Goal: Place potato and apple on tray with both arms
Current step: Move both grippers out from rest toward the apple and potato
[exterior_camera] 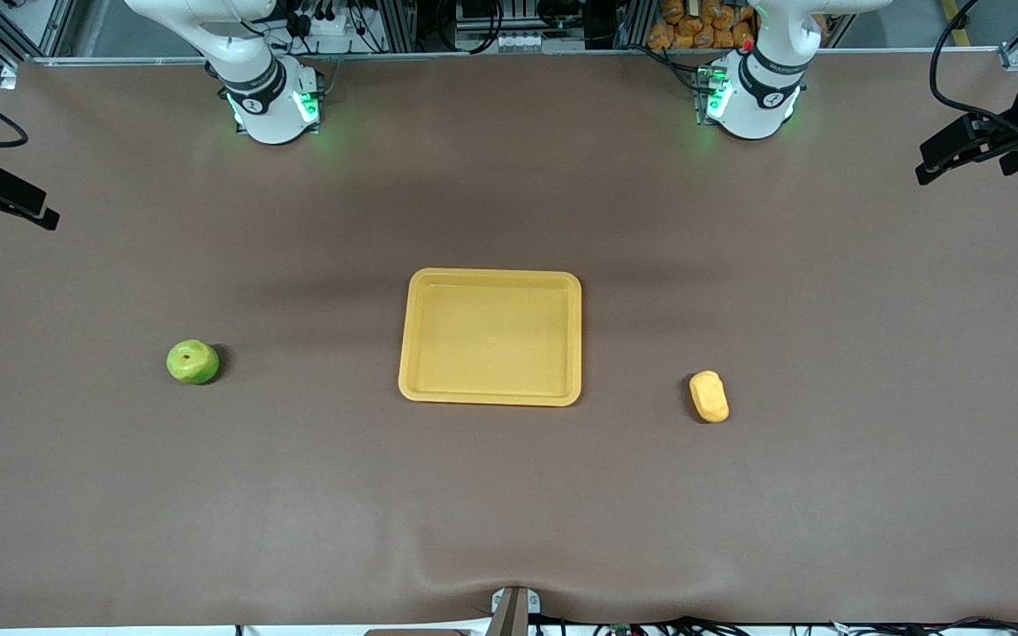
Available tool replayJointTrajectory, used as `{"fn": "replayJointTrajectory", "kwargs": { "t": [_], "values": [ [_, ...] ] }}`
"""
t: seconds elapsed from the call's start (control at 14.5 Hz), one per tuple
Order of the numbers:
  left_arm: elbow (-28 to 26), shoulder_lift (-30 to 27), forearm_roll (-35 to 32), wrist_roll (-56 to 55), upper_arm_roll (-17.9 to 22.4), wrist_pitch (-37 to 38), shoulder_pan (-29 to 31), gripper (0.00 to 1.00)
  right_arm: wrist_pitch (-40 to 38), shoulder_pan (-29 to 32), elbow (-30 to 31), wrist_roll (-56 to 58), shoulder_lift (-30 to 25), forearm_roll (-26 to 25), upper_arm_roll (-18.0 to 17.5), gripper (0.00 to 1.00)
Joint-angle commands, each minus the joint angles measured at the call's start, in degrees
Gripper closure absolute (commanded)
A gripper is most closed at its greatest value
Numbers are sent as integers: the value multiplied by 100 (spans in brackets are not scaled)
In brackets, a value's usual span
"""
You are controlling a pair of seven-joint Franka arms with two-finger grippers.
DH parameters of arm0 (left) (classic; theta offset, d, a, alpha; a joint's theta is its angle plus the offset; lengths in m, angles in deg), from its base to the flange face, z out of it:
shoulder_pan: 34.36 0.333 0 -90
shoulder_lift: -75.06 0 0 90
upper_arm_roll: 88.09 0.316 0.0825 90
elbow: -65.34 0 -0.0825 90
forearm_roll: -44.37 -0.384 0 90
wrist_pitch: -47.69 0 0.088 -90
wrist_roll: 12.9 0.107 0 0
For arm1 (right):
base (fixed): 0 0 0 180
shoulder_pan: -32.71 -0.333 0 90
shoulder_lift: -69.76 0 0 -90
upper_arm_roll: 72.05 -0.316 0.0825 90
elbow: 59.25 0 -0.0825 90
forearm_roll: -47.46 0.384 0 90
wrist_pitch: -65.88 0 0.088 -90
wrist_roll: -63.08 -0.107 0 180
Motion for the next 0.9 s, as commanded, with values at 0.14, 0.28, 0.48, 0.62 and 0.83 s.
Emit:
{"fn": "replayJointTrajectory", "kwargs": {
  "t": [0.14,0.28,0.48,0.62,0.83],
  "values": [
    [57,3,14,123,4,73,20,0,-45,0,-79,-14,27,18,-8,0],
    [66,91,22,149,4,73,20,0,-45,0,-79,-14,18,18,-8,0],
    [66,170,58,62,-5,73,-32,0,-54,0,-70,-75,27,18,-8,0],
    [48,284,49,44,-22,30,-50,0,-63,35,-70,-102,114,10,-8,0],
    [-56,443,49,44,-22,-233,-50,0,-63,44,-70,-67,455,-17,-8,0]
  ]
}}
